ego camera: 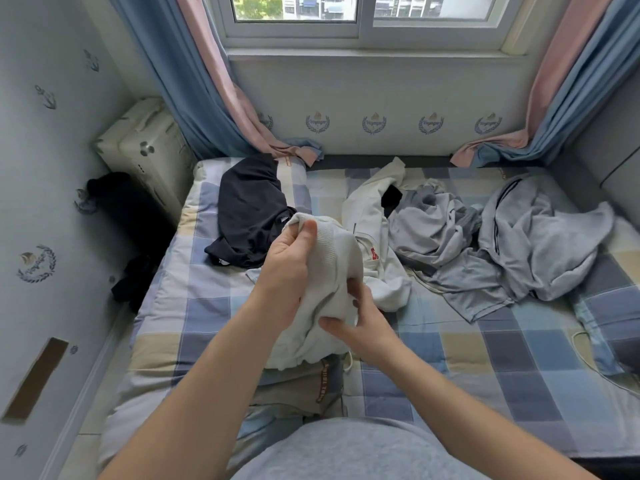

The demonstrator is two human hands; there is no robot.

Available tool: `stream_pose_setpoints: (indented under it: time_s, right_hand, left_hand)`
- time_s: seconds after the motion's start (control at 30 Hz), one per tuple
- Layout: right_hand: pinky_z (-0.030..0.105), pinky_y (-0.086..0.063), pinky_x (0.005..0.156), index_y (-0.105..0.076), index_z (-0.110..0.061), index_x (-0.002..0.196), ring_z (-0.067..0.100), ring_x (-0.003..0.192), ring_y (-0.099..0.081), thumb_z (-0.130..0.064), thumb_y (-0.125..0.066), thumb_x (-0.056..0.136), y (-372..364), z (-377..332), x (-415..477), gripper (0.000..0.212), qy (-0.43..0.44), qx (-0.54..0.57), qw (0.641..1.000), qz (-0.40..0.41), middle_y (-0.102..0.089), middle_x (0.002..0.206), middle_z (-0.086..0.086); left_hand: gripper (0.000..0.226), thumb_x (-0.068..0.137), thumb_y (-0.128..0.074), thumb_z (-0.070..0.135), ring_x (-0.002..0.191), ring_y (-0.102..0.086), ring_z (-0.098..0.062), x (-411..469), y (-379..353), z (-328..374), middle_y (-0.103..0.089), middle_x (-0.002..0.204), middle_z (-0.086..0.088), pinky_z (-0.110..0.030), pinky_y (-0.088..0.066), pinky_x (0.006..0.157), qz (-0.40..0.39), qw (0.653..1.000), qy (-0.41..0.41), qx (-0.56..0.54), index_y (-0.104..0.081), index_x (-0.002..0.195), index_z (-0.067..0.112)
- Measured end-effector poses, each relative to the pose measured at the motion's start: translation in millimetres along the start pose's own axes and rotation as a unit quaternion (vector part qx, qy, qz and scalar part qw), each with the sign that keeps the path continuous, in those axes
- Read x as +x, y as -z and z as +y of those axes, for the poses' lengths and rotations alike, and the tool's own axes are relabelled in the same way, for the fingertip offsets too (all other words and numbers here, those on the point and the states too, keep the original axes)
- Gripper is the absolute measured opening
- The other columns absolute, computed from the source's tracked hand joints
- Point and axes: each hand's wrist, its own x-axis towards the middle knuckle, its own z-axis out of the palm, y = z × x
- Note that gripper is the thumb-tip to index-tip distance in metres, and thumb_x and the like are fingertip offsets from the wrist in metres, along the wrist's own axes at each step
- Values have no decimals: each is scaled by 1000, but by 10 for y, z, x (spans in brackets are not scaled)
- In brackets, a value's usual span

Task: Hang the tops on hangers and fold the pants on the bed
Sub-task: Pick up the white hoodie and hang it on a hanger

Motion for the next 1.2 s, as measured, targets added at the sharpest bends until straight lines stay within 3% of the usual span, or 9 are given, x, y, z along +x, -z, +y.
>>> stream_pose_setpoints:
  time_s: [0.13, 0.3, 0.43, 0.63, 0.7, 0.83, 0.93, 1.07, 1.2]
  right_hand:
    - [37, -50, 78, -62, -21, 103, 12, 91, -60, -35, -68, 93, 50, -36, 56, 17, 82, -60, 992, 81, -65, 97, -3]
    - [39, -40, 53, -60, -9, 78, 16, 53, -46, -35, -54, 103, 254, -151, 100, 36, 115, -77, 983, 119, -51, 58, 5]
    - [50, -59, 57, -70, -13, 89, 43, 73, -65, -33, -54, 103, 429, -320, 135, 29, 99, 20, 990, 98, -60, 81, 30]
    - [28, -56, 50, -69, -13, 80, 18, 58, -67, -25, -54, 103, 485, -840, 146, 30, 114, 131, 980, 98, -68, 65, 5]
    - [29, -56, 51, -67, -6, 84, 22, 62, -67, -25, -54, 104, 505, -1099, 176, 30, 119, 164, 974, 105, -67, 71, 13]
    - [29, -56, 51, -65, -1, 86, 27, 64, -69, -26, -57, 102, 503, -1502, 203, 31, 158, 214, 959, 99, -67, 76, 20]
    - [28, -55, 49, -63, -5, 83, 23, 61, -70, -26, -58, 102, 494, -1637, 224, 28, 178, 235, 950, 99, -68, 74, 16]
    - [30, -57, 52, -60, -3, 90, 22, 63, -72, -26, -56, 103, 450, -1583, 291, 27, 159, 242, 951, 110, -70, 75, 13]
    - [36, -59, 77, -68, -11, 95, 21, 92, -71, -13, -54, 103, 467, -1231, 294, 16, 129, 217, 964, 76, -75, 104, 12]
  left_hand:
    - [27, 105, -48, 33, 90, -72, -18, 35, 12, 24, -75, 100, -6, -32, -60, 72, 3, 998, 20, -60, -67, 113, 16]
    - [34, 108, -40, 30, 104, -71, -18, 144, 200, 101, -73, 115, -9, -33, -60, 86, 35, 995, 6, -92, -58, 130, 12]
    - [27, 105, -50, 23, 105, -68, -22, 169, 360, 93, -72, 115, -5, -36, -55, 90, -23, 999, 27, 21, -61, 129, 19]
    - [70, 81, -82, 37, 125, -46, -17, -62, 167, -68, -46, 137, 0, -30, -41, 105, 100, 911, -151, 370, -46, 139, 22]
    - [49, 79, -82, 39, 105, -54, -12, -120, 129, -85, -56, 115, 6, -21, -45, 90, 85, 891, -229, 384, -55, 116, 23]
    - [45, 80, -83, 38, 92, -64, -5, -89, 91, -80, -66, 101, 14, -33, -55, 82, -89, 908, -101, 396, -53, 111, 27]
    - [41, 89, -74, 34, 90, -67, -15, -33, 51, -140, -70, 100, 9, -39, -55, 74, -16, 908, -144, 393, -47, 119, 25]
    - [28, 99, -61, 35, 68, -57, -17, 151, 105, -152, -64, 78, 1, -34, -43, 61, 13, 907, -80, 414, -57, 92, 8]
    - [49, 105, -51, 30, 72, -42, -22, 180, 181, -144, -50, 78, -11, -38, -34, 66, 1, 965, -27, 262, -55, 92, -17]
